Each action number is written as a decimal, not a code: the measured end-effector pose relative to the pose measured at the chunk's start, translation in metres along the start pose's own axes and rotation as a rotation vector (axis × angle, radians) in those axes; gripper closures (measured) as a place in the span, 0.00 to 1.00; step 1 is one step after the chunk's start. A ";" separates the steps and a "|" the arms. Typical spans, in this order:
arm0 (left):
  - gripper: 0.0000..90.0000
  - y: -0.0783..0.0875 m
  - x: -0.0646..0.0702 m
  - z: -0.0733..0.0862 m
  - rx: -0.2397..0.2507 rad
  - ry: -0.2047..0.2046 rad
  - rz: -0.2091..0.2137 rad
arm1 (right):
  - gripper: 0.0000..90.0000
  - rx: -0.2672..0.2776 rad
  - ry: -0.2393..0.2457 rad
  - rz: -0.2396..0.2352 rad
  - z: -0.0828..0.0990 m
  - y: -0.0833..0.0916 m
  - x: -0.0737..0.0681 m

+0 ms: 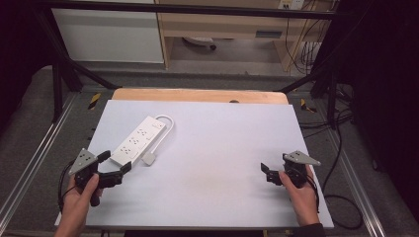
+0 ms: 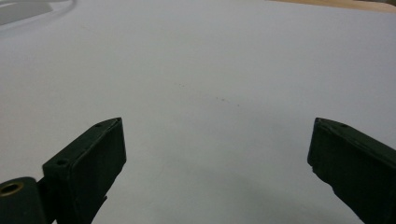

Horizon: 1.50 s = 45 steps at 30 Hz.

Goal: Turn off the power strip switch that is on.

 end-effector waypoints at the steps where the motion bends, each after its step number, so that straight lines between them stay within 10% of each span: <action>1: 0.08 0.000 0.000 0.000 0.001 0.004 0.001 | 0.07 -0.002 0.005 -0.002 0.001 0.000 0.000; 24: 0.08 0.004 0.000 -0.002 0.022 0.024 0.015 | 0.06 0.057 0.051 -0.057 -0.008 0.005 -0.018; 45: 0.07 0.008 0.002 -0.018 0.026 0.032 0.020 | 0.05 -0.001 0.078 -0.077 -0.004 0.004 -0.023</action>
Point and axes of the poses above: each handheld gripper's, and its own axes: y roughly backward along the jaws, z roughly out of its underside, x roughly to its right, the point moved 7 cm from there along -y, roughly forward along the jaws
